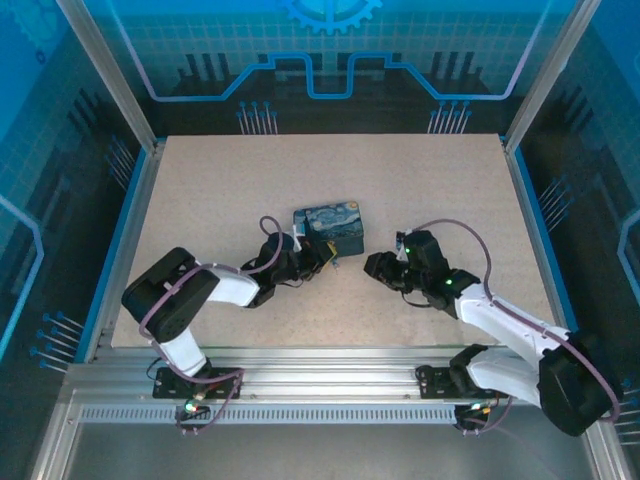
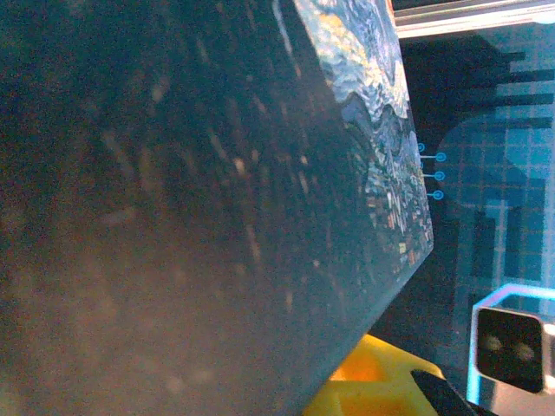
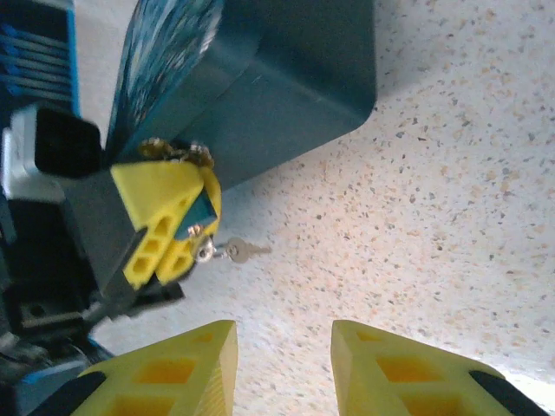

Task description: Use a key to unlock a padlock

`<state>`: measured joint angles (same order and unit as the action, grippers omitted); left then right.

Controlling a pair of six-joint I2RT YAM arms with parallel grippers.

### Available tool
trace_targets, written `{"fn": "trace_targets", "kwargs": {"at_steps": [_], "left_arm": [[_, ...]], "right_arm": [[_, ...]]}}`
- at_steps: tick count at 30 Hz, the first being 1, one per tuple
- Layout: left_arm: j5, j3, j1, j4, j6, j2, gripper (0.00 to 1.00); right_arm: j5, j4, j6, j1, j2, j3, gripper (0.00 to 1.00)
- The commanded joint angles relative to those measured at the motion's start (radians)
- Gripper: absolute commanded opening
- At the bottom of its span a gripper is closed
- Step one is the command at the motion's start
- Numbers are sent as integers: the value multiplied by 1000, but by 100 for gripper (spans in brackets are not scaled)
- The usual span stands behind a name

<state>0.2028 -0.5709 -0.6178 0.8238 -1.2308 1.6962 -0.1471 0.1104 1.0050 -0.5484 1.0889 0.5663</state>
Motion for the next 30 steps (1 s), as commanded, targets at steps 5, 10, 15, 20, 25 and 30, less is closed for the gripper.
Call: {"fn": "trace_targets", "kwargs": {"at_steps": [5,10,15,20,25,30], "left_arm": [[11,-39,1,-121,46,-65,0],[14,-46,0,-159,42,-73,0],[17,-57,-2,-189,48,-92,0],[23,-61,-1,-187,44,-98,0],[30,-64,-2,-181,39,-92,0],[33,-66,-2,-176,35,-87,0]], "right_arm": [[208,243,-304,-157,74,176,39],[286,261,-394,-246,180,273,41],[307,225,-433,-279,259,307,40],[297,184,-471,-293,306,308,43],[305,166,-497,-302,337,346,46],[300,139,-508,-308,356,355,46]]}}
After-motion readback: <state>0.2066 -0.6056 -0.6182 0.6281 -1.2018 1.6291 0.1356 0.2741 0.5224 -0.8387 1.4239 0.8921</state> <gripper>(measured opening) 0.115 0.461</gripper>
